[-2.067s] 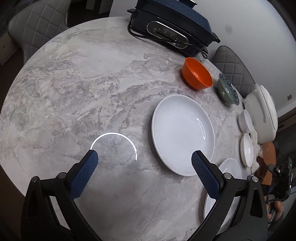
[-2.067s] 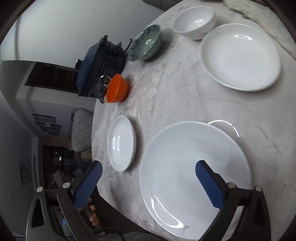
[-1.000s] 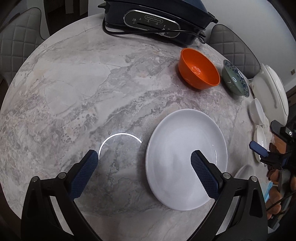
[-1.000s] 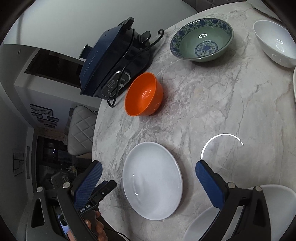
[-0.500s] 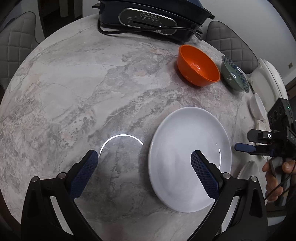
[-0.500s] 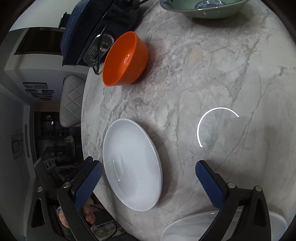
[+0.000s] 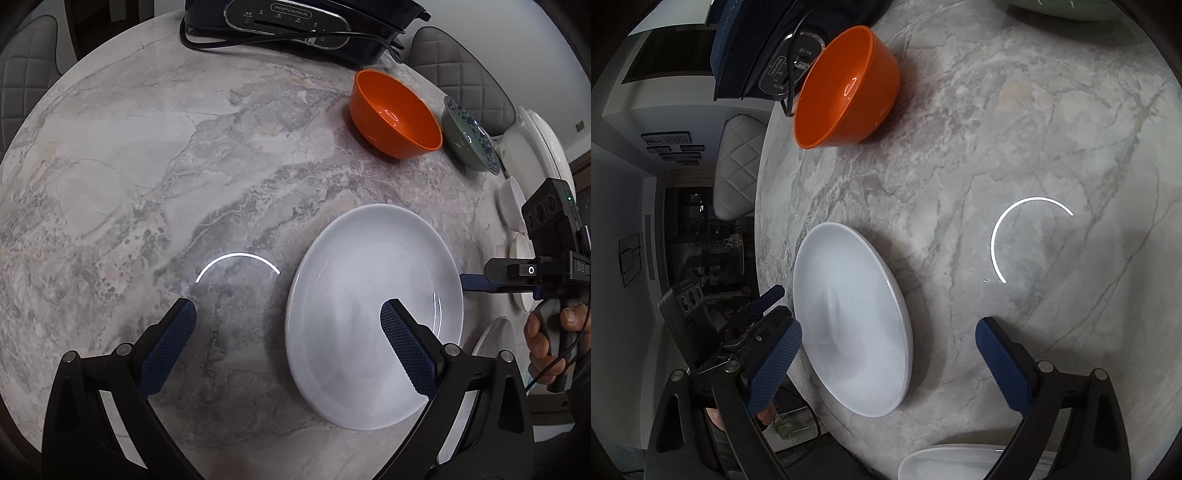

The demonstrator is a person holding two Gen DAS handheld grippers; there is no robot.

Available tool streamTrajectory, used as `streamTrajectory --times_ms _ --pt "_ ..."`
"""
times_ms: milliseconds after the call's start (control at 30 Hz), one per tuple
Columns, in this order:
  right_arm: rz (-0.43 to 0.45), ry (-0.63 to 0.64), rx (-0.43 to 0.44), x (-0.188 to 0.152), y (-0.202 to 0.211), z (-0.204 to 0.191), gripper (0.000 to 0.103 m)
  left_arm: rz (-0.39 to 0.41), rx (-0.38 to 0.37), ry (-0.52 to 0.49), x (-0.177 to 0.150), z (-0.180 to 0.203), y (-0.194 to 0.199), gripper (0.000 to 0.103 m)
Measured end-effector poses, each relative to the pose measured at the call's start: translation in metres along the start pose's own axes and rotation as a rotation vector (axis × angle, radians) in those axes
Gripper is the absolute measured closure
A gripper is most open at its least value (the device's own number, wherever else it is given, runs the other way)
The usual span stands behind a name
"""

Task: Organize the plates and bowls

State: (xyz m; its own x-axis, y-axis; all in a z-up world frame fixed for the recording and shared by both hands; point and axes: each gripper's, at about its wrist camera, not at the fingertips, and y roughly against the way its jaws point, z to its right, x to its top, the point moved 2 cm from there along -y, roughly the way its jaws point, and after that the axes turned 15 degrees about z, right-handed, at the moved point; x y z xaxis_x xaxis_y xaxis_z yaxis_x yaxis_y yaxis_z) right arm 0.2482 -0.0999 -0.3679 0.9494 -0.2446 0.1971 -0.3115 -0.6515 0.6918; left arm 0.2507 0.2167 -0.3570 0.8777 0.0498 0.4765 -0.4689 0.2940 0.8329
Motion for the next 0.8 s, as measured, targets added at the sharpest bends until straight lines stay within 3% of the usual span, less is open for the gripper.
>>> streamTrajectory --times_ms 233,333,400,567,733,800 --pt "-0.032 0.028 0.014 0.003 -0.003 0.001 0.027 -0.026 -0.033 0.034 -0.005 -0.002 -0.006 0.005" --pt "-0.039 0.028 0.019 0.004 -0.002 0.004 0.033 -0.060 -0.067 0.073 -0.010 -0.007 -0.009 0.032" --pt "-0.041 0.036 0.020 0.004 -0.002 0.005 0.035 -0.078 -0.077 0.081 -0.013 -0.010 -0.011 0.042" --pt "-0.064 0.058 0.017 -0.001 -0.005 0.004 0.045 -0.092 -0.090 0.109 -0.018 -0.016 -0.009 0.046" --pt "-0.066 0.078 0.002 -0.003 -0.006 0.000 0.046 -0.118 -0.108 0.143 -0.020 -0.022 -0.004 0.046" --pt "-0.070 0.084 0.002 -0.003 -0.008 -0.001 0.047 -0.128 -0.128 0.151 -0.022 -0.023 -0.003 0.051"
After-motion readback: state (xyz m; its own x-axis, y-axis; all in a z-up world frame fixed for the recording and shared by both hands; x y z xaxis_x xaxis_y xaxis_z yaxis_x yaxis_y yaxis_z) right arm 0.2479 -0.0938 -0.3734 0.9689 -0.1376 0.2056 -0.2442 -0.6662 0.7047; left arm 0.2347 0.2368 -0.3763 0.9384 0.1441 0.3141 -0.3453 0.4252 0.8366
